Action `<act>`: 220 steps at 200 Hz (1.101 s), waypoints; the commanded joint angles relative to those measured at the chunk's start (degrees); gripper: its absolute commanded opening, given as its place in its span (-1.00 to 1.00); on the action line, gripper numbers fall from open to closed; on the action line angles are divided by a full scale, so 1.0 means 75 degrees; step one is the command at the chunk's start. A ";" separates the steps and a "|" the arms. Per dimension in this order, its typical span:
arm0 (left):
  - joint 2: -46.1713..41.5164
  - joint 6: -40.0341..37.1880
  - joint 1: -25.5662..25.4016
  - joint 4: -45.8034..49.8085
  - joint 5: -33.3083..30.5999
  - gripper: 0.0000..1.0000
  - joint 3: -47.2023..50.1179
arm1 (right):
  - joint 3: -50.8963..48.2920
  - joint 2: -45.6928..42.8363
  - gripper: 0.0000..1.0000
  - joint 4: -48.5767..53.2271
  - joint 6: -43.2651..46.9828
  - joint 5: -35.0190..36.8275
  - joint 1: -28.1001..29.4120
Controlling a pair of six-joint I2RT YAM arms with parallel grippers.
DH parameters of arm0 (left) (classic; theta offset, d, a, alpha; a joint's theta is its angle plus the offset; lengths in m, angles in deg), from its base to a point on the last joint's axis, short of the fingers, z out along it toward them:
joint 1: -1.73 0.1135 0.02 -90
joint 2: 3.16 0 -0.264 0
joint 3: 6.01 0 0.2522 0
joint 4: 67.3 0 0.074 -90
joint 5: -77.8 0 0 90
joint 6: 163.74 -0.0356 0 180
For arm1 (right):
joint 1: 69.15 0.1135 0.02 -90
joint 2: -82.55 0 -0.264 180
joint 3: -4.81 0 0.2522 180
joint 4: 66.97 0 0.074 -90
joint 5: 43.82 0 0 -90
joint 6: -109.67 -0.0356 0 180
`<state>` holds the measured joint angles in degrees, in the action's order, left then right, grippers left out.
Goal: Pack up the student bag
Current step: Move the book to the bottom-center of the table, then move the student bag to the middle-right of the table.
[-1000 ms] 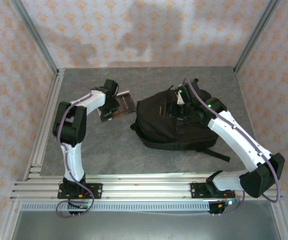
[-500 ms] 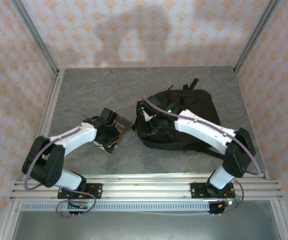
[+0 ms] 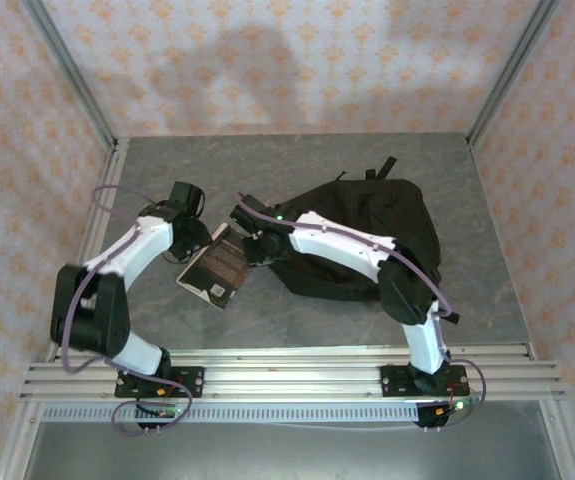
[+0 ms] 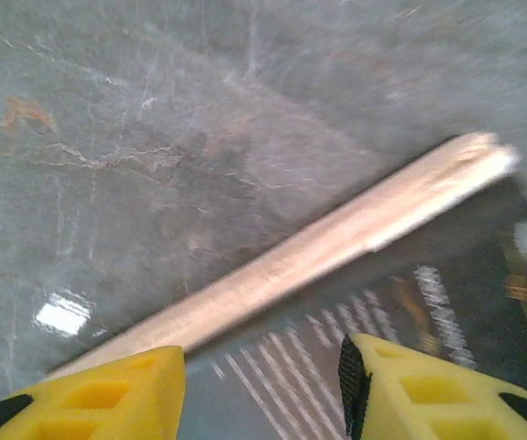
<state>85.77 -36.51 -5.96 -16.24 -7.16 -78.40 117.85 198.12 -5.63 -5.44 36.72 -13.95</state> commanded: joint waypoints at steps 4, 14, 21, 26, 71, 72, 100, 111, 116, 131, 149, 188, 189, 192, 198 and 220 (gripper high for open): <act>0.0638 -0.1145 0.0223 -0.0147 -0.0035 0.01 -0.0789 | 0.0985 0.0871 -0.40 0.0755 -0.0010 0.0986 0.0363; 0.0988 -0.1212 0.0328 -0.0078 -0.0003 0.01 -0.1081 | 0.1542 0.1308 -0.45 0.1250 0.0036 0.1357 0.0437; 0.1184 -0.1240 0.0373 -0.0042 0.0017 0.01 -0.1238 | 0.1843 0.1552 -0.51 0.1495 0.0073 0.1494 0.0460; 0.1329 -0.1274 0.0402 -0.0038 0.0087 0.01 -0.1320 | 0.1975 0.1684 -0.55 0.1588 0.0105 0.1528 0.0478; 0.1770 -0.0927 0.0437 -0.0083 0.0628 -0.03 -0.0900 | 0.2073 0.1959 -0.91 0.1651 0.0164 0.1996 0.0551; 0.1759 -0.0924 0.0432 -0.0079 0.0646 -0.04 -0.0883 | 0.2070 0.1953 -0.91 0.1662 0.0173 0.2015 0.0551; 0.1429 -0.0584 0.0434 -0.0078 0.1028 -0.06 -0.0193 | 0.1593 0.1659 -0.96 0.1797 0.0335 0.2752 0.0479; 0.1188 -0.0484 0.0427 -0.0080 0.1168 -0.06 0.0106 | 0.1243 0.1476 -0.97 0.1703 0.0364 0.2848 0.0387; 0.1064 -0.0452 0.0427 -0.0103 0.1257 -0.06 0.0252 | 0.1099 0.1383 -0.97 0.1686 0.0333 0.2896 0.0335; 0.0704 -0.0293 0.0427 -0.0144 0.1541 -0.06 0.0693 | 0.0619 0.1062 -0.99 0.1542 0.0256 0.2898 0.0083; 0.0275 0.0022 0.0398 -0.0352 0.2145 -0.07 0.1287 | -0.0040 0.0634 -1.00 0.1326 0.0179 0.2984 -0.0291; -0.0624 0.0748 0.0190 -0.0678 0.2697 -0.07 0.2292 | -0.0843 0.0273 -1.00 0.1204 0.0572 0.3643 -0.1142; -0.0651 0.0757 0.0186 -0.0675 0.2694 -0.07 0.2301 | -0.0841 0.0266 -1.00 0.1198 0.0583 0.3647 -0.1163; -0.0712 0.0775 0.0190 -0.0663 0.2686 -0.07 0.2328 | -0.0850 0.0242 -1.00 0.1181 0.0624 0.3634 -0.1221; -0.0864 0.0806 0.0183 -0.0635 0.2654 -0.07 0.2355 | -0.0835 0.0160 -1.00 0.1169 0.0730 0.3624 -0.1296; -0.1281 0.0684 0.0182 -0.0208 0.2131 -0.07 0.2133 | -0.0508 -0.0370 -0.84 0.1217 0.0978 0.3607 -0.1325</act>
<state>79.14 -32.57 -4.25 -22.03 11.24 -61.64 112.63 201.27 0.75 -1.00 59.32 -23.82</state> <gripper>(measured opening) 0.465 0.043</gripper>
